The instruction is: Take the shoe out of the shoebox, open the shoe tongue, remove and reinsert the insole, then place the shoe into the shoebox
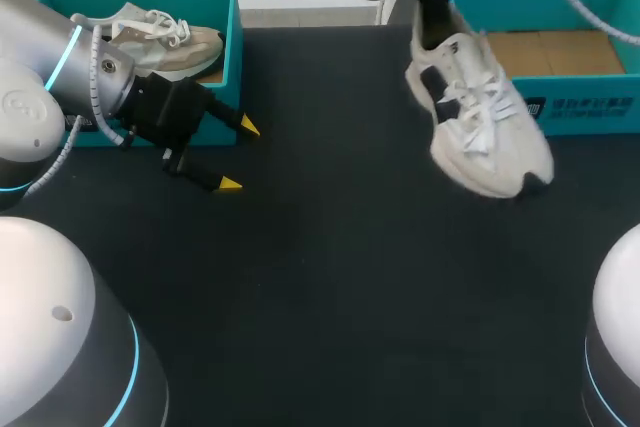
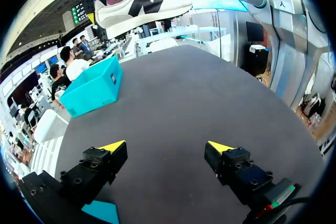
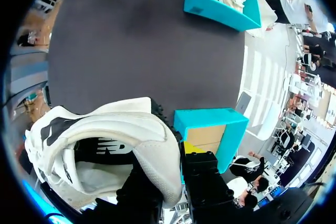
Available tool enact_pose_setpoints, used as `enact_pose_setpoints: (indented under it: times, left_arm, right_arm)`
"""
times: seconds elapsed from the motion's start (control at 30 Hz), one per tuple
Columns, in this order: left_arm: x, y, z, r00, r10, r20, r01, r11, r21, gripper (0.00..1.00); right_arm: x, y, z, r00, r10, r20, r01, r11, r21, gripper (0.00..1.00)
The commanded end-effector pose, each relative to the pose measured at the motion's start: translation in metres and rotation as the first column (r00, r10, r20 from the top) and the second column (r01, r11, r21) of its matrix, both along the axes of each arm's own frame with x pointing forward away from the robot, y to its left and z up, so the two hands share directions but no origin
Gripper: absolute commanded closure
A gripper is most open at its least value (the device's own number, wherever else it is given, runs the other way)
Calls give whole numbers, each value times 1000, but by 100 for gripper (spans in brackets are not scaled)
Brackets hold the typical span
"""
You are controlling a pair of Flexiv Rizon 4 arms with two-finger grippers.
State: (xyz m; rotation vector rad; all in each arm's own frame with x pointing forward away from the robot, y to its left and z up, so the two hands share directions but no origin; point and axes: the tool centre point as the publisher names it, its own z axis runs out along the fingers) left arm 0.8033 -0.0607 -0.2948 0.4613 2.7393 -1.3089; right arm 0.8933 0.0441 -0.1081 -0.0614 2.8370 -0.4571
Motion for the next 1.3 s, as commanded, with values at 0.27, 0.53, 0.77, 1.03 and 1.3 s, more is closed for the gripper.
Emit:
enact_pose_setpoints:
  times: [0.27, 0.53, 0.77, 1.03, 1.3]
  left_arm:
    - [0, 0, 0, 1000, -1, 0, 1, 1000, 3, 0]
    - [0, 0, 0, 1000, -1, 0, 1, 1000, 3, 0]
    - [0, 0, 0, 1000, -1, 0, 1, 1000, 3, 0]
    - [0, 0, 0, 1000, -1, 0, 1, 1000, 3, 0]
    - [0, 0, 0, 1000, -1, 0, 1, 1000, 3, 0]
  right_arm:
    - [33, -106, 15, 1000, 4, 8, -5, 999, 38, 100]
    - [51, -127, 18, 1000, 12, 17, -13, 999, 43, 100]
    - [51, -127, 18, 1000, 12, 17, -13, 999, 43, 100]
    - [51, -127, 18, 1000, 12, 17, -13, 999, 43, 100]
    - [76, -184, 20, 999, -36, 38, 33, 998, 61, 100]
